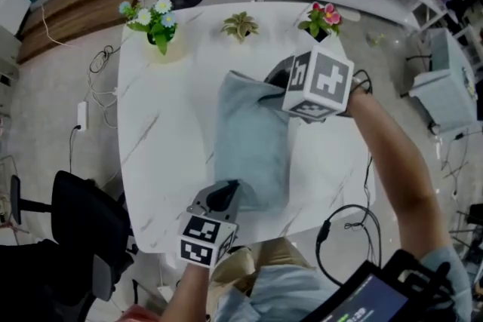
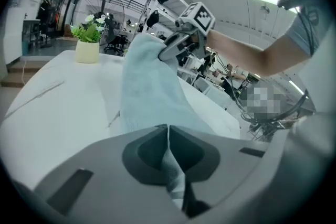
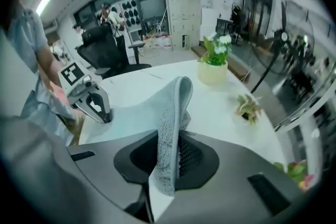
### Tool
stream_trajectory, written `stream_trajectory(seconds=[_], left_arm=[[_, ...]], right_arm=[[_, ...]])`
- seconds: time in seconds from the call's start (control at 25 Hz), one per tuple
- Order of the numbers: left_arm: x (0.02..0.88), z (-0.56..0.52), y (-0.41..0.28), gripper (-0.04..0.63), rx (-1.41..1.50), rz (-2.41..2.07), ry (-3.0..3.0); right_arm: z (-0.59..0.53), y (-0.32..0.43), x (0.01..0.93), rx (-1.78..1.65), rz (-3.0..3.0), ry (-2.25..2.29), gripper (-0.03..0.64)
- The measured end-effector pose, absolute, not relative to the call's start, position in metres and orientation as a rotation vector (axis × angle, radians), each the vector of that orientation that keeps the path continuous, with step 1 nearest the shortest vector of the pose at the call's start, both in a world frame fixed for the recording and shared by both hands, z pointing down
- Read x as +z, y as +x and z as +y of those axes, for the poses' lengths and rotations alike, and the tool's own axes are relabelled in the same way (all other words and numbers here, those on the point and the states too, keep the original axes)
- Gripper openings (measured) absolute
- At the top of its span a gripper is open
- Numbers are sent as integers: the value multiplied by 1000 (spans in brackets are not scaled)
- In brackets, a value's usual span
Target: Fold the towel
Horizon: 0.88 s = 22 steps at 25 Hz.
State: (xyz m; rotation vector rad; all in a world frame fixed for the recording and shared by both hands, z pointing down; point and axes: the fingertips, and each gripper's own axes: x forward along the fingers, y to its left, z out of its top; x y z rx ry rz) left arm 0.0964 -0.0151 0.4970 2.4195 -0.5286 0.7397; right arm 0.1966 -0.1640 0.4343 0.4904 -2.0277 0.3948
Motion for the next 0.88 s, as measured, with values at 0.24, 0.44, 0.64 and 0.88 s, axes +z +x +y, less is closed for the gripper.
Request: stream_trajectory(seconds=[0.24,0.44,0.64,0.88], left_arm=[[450,-6,77,15,591,-667,2491],[432,26,49,15,563,-718,2527],[433,58,32,15,561,-727,2542],[441,85,15,15,591,-725,2538]], right_arm=[[-123,168,386,15,-1922,692,74],[-80,141,378,-174,-1862,767,75],[-44,115,385,-334,-1806,845,75],[-14,97,415,-410,-1773,868,77]])
